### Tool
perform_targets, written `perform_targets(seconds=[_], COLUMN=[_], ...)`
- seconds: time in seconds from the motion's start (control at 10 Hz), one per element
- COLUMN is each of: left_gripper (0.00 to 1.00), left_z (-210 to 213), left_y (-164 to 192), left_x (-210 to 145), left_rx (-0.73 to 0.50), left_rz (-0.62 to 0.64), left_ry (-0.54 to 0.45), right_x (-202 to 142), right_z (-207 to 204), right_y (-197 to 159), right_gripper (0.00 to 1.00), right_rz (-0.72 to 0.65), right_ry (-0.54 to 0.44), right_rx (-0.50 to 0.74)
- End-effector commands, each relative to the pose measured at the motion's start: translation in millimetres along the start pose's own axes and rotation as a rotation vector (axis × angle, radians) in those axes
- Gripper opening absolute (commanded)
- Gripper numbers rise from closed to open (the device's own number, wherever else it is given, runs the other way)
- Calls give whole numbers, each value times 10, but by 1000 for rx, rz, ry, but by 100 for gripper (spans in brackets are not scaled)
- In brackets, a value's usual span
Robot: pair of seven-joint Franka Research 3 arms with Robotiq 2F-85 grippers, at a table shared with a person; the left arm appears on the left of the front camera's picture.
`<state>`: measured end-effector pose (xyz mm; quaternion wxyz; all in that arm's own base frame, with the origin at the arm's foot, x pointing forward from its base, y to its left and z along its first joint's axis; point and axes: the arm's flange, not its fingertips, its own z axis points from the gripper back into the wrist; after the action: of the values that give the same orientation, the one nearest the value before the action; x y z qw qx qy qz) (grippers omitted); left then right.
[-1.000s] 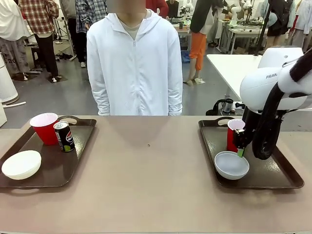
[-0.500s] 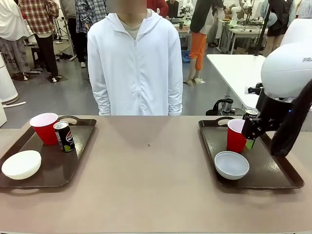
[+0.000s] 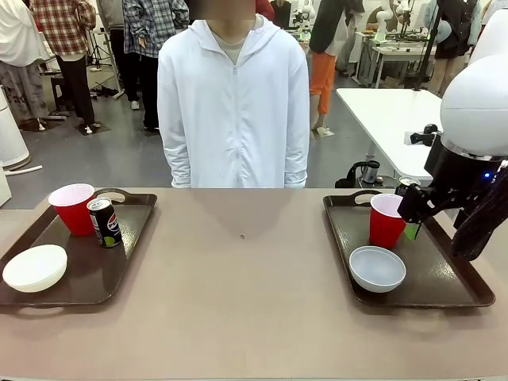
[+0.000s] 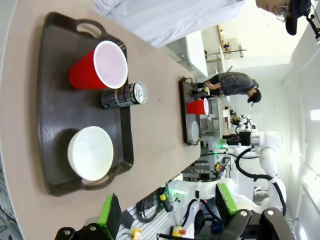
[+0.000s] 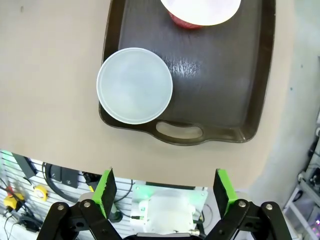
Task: Prepare tableware on both trays.
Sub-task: Pick up a Picnic Bowl from the table and place it on a Handle tray.
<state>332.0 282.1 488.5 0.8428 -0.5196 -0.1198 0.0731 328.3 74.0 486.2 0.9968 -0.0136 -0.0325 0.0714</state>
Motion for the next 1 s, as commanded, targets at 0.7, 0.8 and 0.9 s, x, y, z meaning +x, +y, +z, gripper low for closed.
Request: perform_targets(seconds=[0.7,0.8,0.9], left_gripper=[100,100,100], left_z=[30,30,30], left_y=[-16,-16,-16], left_x=[-4,-4,-4], left_rx=[-10,-10,-10], left_rz=[-7,-7,-7], left_ry=[-2,-2,-2], right_x=[52,140,214], right_z=[134,131,-10], right_y=[-338,-756,-1123], right_gripper=[100,100,100], right_rz=[-125,-207,-288], right_ry=[-93,-124,-135], right_rx=[390,641,815])
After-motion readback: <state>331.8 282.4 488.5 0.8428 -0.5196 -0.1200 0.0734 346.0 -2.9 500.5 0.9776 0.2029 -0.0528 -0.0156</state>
